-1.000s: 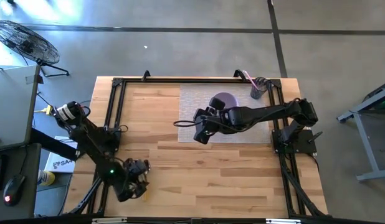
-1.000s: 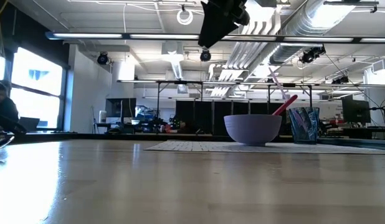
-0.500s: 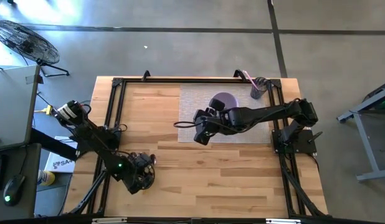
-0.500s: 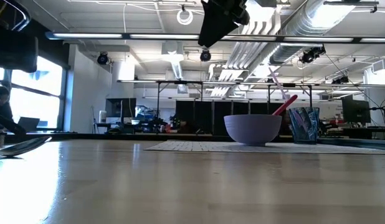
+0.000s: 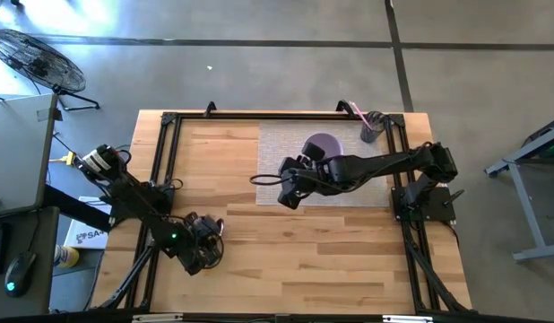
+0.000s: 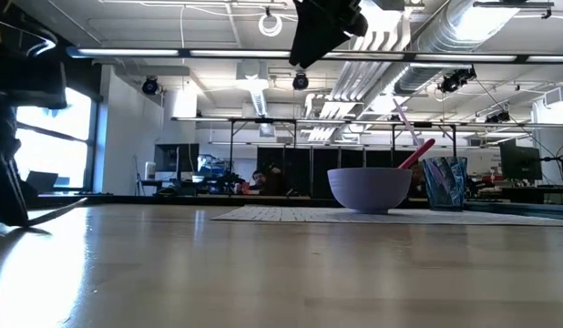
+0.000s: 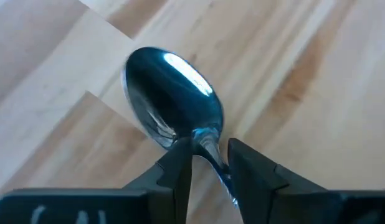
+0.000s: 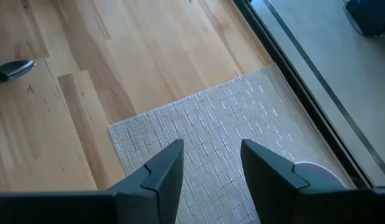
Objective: Pick & Place Utensil
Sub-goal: Put the light brown spoon into the bowl on the mat
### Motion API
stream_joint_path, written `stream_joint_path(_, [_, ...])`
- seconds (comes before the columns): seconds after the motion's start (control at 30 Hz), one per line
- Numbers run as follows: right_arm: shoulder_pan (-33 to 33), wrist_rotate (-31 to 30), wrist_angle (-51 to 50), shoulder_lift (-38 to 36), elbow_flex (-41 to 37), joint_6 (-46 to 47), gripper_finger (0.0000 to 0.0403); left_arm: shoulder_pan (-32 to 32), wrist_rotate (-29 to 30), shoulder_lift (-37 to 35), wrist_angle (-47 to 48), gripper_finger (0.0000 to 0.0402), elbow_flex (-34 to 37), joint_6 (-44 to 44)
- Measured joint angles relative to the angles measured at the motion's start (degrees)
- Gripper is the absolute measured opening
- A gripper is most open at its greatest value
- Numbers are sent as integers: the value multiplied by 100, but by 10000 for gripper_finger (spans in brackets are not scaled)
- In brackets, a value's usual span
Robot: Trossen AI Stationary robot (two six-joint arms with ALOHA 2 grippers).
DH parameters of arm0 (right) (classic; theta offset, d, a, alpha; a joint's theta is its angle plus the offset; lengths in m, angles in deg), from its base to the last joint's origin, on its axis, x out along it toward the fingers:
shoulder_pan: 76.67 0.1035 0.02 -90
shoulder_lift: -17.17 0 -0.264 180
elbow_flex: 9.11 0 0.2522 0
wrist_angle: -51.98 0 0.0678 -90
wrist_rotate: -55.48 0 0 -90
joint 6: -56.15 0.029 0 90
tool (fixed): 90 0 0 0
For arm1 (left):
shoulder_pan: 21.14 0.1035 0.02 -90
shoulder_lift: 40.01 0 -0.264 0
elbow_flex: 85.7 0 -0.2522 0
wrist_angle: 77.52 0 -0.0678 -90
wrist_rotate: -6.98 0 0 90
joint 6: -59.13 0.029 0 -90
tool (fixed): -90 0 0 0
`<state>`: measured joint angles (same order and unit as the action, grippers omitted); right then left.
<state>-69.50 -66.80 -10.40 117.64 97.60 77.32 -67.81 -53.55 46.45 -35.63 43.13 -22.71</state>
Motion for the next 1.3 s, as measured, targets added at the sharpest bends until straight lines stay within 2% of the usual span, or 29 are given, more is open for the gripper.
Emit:
stream_joint_path(0.17, [47,-41,2,0,0,-9,154,280,87,0,21,96,24,242])
stream_joint_path(0.5, [75,-59,2,0,0,46,154,975,264,2,-540,98,26,1468])
stream_joint_path(0.6, [75,-57,2,0,0,90,154,1090,-44,2,-503,118,-10,1575])
stream_joint_path(0.73, [75,-45,2,0,0,90,154,1066,-254,2,-212,165,-207,1564])
stream_joint_path(0.83, [75,-46,1,0,0,118,154,1066,-485,2,100,190,-475,1418])
stream_joint_path(1.07, [101,-37,-2,0,0,197,154,751,-1001,2,945,197,-1207,880])
stream_joint_path(1.3, [213,-135,-2,0,0,234,154,373,-836,0,1455,197,-994,-133])
